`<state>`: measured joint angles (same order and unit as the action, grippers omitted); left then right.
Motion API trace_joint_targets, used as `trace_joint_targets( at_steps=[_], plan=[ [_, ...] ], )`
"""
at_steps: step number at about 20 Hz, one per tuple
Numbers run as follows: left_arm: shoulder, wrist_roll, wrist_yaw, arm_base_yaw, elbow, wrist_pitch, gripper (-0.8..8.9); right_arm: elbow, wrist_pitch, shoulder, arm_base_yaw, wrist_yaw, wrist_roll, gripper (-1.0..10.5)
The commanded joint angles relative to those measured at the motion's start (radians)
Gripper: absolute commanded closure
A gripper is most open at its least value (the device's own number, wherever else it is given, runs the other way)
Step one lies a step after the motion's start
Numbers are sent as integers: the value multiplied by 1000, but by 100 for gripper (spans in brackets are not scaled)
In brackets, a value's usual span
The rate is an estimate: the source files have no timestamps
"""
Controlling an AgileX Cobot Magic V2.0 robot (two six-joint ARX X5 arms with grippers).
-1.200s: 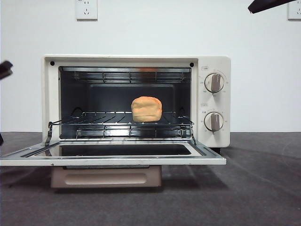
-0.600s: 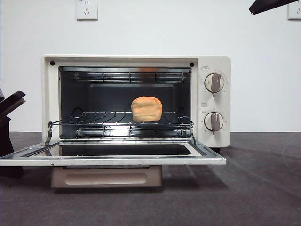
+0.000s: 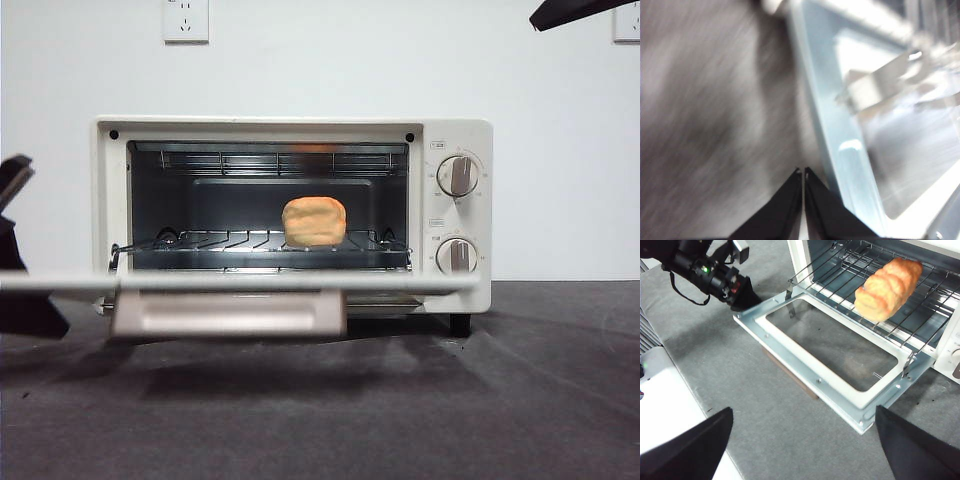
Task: The left arm flap open the oven, the right arm pick bread and place it into oven, the left arm flap close the oven
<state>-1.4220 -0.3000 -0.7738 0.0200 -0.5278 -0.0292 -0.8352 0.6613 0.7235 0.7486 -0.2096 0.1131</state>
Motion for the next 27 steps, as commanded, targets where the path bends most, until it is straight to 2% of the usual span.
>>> trace_joint_targets(
  at_steps=[1, 15, 21, 27],
  plan=[
    [-9, -58, -82, -1, -16, 77, 799, -10, -8, 6, 6, 0, 14, 498],
    [-5, -279, -92, 40, -16, 475, 798, -10, -8, 6, 6, 1, 36, 498],
    [19, -288, -93, 36, -17, 462, 798, -10, -9, 6, 6, 4, 36, 498],
    [146, -271, -89, 13, -17, 398, 798, -10, -10, 7, 6, 13, 36, 498]
  ],
)
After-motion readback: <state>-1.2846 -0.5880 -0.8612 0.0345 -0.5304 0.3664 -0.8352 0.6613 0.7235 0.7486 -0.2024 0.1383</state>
